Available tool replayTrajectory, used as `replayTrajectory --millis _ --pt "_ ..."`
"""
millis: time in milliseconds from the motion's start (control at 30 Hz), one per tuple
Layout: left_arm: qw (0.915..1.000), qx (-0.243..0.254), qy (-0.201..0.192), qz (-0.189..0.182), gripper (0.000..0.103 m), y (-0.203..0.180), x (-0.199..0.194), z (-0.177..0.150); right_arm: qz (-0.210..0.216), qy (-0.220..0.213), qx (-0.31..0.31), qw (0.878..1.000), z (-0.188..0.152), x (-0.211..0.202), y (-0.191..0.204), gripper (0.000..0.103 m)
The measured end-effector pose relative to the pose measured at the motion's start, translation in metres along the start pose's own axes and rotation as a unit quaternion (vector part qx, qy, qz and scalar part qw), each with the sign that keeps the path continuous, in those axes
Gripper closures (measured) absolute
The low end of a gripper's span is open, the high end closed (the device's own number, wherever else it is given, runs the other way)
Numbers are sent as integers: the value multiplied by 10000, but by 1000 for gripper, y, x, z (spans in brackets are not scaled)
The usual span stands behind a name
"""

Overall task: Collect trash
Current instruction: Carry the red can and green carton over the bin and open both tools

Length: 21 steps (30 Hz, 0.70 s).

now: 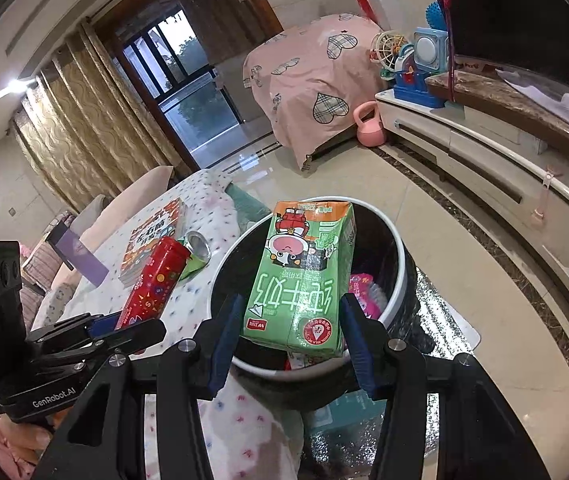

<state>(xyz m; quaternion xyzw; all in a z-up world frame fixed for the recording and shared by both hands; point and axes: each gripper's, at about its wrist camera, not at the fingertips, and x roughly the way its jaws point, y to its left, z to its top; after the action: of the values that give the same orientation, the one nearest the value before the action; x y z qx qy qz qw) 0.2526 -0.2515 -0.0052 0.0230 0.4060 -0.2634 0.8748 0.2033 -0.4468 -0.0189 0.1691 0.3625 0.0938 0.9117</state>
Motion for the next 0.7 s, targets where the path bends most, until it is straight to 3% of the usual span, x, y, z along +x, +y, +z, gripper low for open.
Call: replayTrajectory --millis 700 --pt "9996 -57 243 140 70 5 33 10 -146 216 -80 9996 17 26 -6 52"
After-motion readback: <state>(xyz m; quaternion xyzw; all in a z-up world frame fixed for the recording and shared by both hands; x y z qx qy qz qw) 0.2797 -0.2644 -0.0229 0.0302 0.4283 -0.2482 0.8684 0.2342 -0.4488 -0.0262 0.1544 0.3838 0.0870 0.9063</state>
